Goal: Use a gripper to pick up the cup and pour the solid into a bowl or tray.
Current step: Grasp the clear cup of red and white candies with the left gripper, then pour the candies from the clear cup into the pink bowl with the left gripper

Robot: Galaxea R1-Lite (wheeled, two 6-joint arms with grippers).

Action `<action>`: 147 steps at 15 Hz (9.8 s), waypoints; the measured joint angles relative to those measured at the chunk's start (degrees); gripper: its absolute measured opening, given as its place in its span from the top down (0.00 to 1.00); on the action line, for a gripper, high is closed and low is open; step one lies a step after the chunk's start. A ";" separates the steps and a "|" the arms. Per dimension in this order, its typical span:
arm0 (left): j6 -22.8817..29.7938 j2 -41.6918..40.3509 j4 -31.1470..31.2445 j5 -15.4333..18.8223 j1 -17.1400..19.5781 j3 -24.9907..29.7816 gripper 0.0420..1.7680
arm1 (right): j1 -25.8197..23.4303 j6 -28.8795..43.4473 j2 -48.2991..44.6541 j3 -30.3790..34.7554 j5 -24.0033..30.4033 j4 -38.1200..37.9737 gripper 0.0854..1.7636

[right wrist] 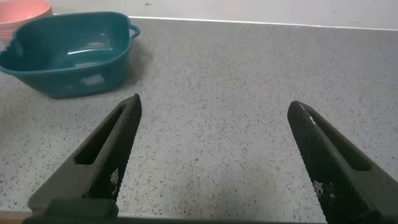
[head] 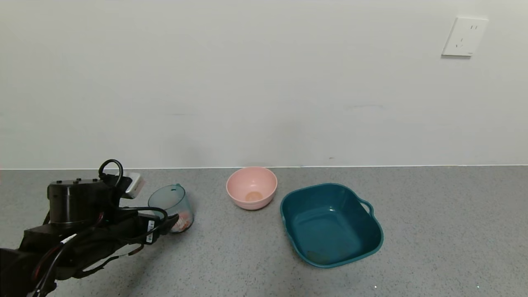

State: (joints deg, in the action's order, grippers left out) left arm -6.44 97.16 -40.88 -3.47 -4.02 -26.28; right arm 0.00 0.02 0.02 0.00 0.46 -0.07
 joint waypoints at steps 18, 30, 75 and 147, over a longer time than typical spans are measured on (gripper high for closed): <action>2.97 19.87 -22.99 -1.87 -0.96 0.35 0.03 | 0.00 -0.02 0.00 0.00 0.00 0.00 0.03; 3.74 30.16 -35.26 -3.27 -1.90 -1.37 0.03 | 0.00 -0.02 0.00 0.00 -0.02 0.00 0.03; -5.85 24.34 -32.77 -4.10 -1.51 -4.43 0.27 | 0.00 -0.02 0.00 0.00 0.00 -0.02 0.03; -122.26 24.06 -19.70 -22.71 -19.15 -33.94 0.28 | 0.00 -0.02 0.00 0.00 0.00 -0.02 0.03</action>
State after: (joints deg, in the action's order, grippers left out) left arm -128.70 121.22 -60.58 -26.19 -23.17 -60.22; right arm 0.00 0.00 0.02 0.00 0.46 -0.10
